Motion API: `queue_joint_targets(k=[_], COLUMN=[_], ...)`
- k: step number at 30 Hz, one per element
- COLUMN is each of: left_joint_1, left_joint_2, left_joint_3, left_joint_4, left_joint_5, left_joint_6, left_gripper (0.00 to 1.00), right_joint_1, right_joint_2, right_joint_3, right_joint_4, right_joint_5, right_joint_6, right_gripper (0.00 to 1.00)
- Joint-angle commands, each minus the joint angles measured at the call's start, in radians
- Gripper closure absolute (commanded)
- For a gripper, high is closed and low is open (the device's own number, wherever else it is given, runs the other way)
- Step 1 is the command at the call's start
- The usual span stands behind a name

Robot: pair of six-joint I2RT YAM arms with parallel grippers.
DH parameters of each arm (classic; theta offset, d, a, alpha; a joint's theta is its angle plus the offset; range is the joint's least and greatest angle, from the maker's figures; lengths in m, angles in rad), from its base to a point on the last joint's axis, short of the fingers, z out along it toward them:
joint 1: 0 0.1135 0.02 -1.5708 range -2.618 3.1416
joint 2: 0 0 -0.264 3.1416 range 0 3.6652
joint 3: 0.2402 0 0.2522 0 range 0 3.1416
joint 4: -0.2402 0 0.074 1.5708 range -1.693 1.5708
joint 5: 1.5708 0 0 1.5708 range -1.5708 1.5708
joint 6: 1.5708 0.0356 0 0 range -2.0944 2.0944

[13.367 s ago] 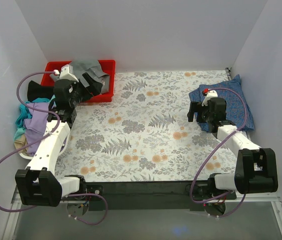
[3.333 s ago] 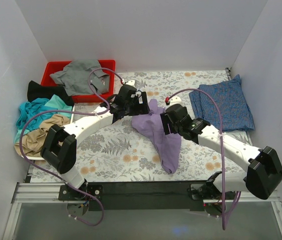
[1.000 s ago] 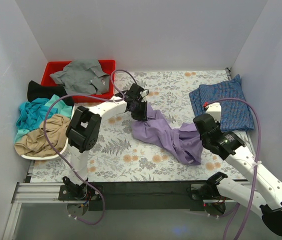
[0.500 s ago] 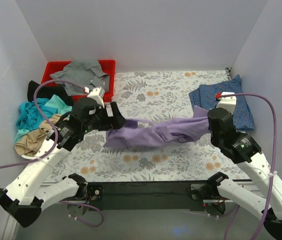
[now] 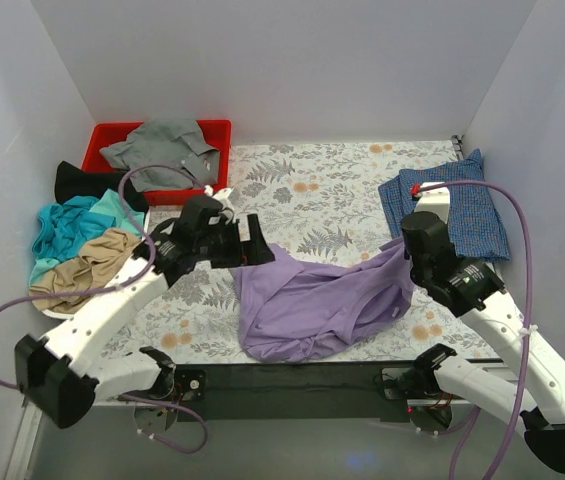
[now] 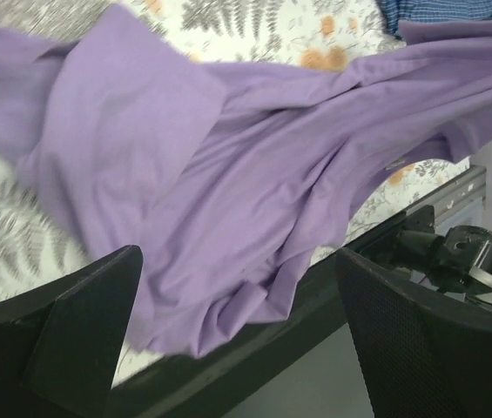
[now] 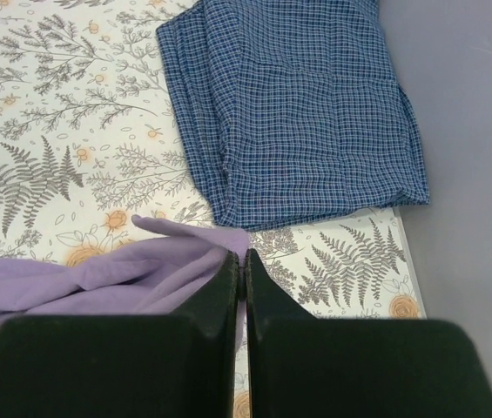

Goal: Fold and stack the t-shirts
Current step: Flatten the tshirt out

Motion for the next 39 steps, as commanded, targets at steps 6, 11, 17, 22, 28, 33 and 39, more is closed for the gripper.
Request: queue_joint_targets(k=[6,11,17,22,28,33,39], left_joint_1=[-0.020,-0.054,-0.100,-0.138,-0.161,-0.158,-0.154], left_joint_2=[0.459,0.643,0.799,0.851,0.827,0.556,0.154], left_joint_3=[0.147,0.254,0.340,0.328,0.297,0.285,0.311], left_joint_4=[0.251,0.245,0.188,0.164,0.112,0.044,-0.210], left_joint_5=[0.059,-0.003,-0.127,-0.265,-0.380,-0.452,-0.517], left_joint_6=[0.136,0.161,0.195,0.207,0.170,0.097,-0.046], left_gripper=[0.08,0.07,0.07,0.49,1.00,1.00,1.00], right_joint_1=[-0.005,-0.008,-0.010,-0.011,-0.013,-0.019,-0.071], right_joint_2=[-0.010,-0.004,-0.018,-0.024,-0.005,0.019,0.047], right_joint_3=[-0.013,-0.036,-0.066,-0.076,-0.085,-0.062,0.013], right_joint_4=[0.054,0.065,0.076,0.088,0.114,0.134,0.151], right_joint_5=[-0.037,-0.060,-0.074,-0.077,-0.097,-0.100,-0.092], right_joint_6=[-0.003,0.005,0.007,0.005,0.001,-0.036,-0.079], right_gripper=[0.99,0.99,0.99,0.99,0.99,0.99,0.99])
